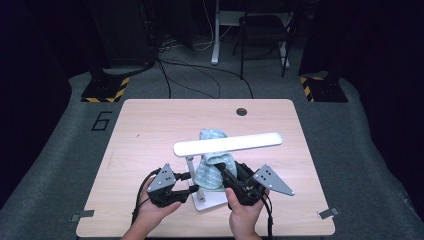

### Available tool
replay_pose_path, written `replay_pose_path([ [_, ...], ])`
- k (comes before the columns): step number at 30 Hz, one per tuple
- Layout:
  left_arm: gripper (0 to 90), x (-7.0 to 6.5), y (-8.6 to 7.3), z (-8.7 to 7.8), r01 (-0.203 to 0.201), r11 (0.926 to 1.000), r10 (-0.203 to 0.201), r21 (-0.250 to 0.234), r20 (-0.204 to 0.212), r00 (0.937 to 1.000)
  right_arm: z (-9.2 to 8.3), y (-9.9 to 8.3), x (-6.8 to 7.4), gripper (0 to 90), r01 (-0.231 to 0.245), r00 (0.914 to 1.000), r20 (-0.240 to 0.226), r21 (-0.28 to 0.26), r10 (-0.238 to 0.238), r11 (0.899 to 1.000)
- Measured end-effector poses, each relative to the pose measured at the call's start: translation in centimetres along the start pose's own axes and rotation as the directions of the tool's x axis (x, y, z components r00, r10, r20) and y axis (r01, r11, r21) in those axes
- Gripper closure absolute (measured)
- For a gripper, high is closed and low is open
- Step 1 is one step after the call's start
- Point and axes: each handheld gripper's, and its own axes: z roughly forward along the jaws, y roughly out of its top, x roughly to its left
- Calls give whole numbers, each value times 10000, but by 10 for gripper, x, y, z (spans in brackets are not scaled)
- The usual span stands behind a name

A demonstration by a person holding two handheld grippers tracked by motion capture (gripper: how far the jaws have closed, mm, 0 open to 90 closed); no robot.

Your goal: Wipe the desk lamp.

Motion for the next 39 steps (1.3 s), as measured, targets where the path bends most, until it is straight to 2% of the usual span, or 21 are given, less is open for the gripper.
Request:
replay_pose_path([
  [7, 531, 0, 0, 0, -43, 10000, 43, 36, -2, 10000, -14, 4, -19, 725, -63, 9970, 771, -203, 79, 9998],
  [12, 531, 0, 0, 0, -35, 10000, 35, 57, 11, 10000, -26, 8, -35, 724, -121, 9902, 1386, -395, 174, 9991],
  [20, 531, 1, 0, -1, -125, 9999, 124, 109, 26, 9999, -41, 14, -55, 724, -154, 9769, 2115, -671, 293, 9976],
  [24, 531, 1, 0, -1, -135, 9999, 135, 94, 12, 9999, -47, 16, -63, 724, -268, 9704, 2372, -788, 449, 9965],
  [27, 531, 1, -1, -1, -8, 10000, 8, 32, 14, 10000, -51, 18, -69, 724, -164, 9655, 2577, -829, 374, 9964],
  [29, 531, 1, 0, -1, -108, 9999, 108, 28, -35, 9999, -53, 19, -71, 724, -175, 9630, 2667, -851, 397, 9962],
  [35, 532, 1, 0, -1, -67, 9999, 66, 104, 57, 10000, -61, 21, -80, 724, -226, 9530, 2986, -971, 508, 9950],
  [39, 531, 1, 0, -1, -96, 9999, 97, 40, -25, 10000, -64, 23, -85, 723, -145, 9486, 3132, -1005, 455, 9948],
])
